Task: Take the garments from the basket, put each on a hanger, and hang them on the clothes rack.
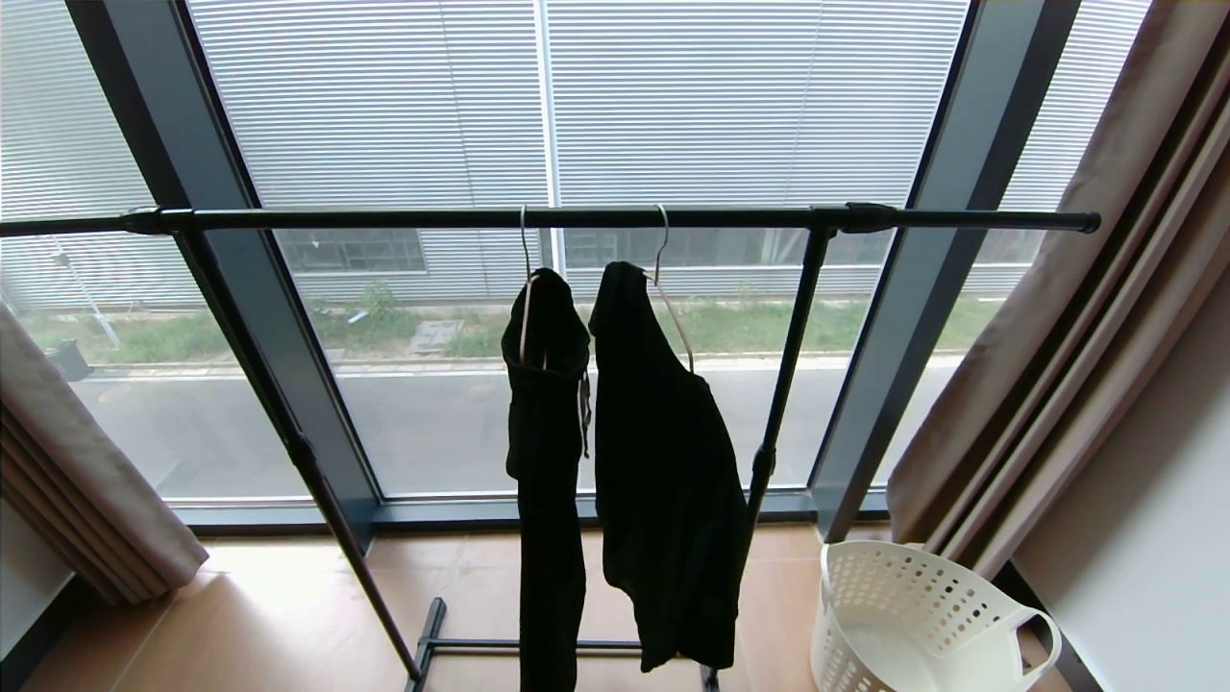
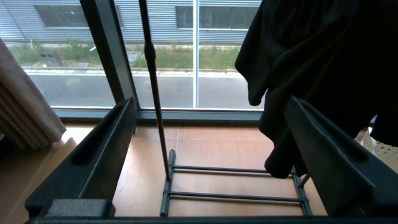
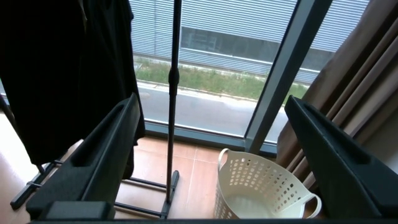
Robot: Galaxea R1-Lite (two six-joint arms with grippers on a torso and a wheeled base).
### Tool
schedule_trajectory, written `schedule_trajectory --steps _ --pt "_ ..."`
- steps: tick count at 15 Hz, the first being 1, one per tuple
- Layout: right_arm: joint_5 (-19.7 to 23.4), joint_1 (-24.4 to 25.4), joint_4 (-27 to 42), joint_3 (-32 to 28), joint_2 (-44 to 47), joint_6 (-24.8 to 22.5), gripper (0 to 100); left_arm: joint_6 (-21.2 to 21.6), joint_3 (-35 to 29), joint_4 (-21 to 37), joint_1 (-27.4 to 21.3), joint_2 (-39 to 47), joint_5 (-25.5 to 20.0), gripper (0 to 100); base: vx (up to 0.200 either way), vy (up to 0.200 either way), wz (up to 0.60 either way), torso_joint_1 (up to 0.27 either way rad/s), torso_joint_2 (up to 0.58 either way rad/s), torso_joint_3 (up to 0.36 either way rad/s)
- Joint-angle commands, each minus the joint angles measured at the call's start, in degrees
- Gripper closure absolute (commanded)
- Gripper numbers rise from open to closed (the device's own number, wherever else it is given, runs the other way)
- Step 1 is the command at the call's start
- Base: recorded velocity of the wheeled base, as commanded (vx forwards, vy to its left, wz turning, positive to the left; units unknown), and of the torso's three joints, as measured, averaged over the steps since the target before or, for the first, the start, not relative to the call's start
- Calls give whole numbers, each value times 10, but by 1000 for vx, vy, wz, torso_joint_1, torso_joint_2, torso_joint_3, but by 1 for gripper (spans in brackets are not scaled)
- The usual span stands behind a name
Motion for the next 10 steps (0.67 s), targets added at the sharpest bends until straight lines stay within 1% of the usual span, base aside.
schedule_trajectory --steps 1,10 --pt "0 1 0 0 0 0 0 0 0 0 0 2 0 0 0 0 0 0 0 0" --pt "1 1 0 0 0 -2 0 0 0 0 0 2 0 0 0 0 0 0 0 0"
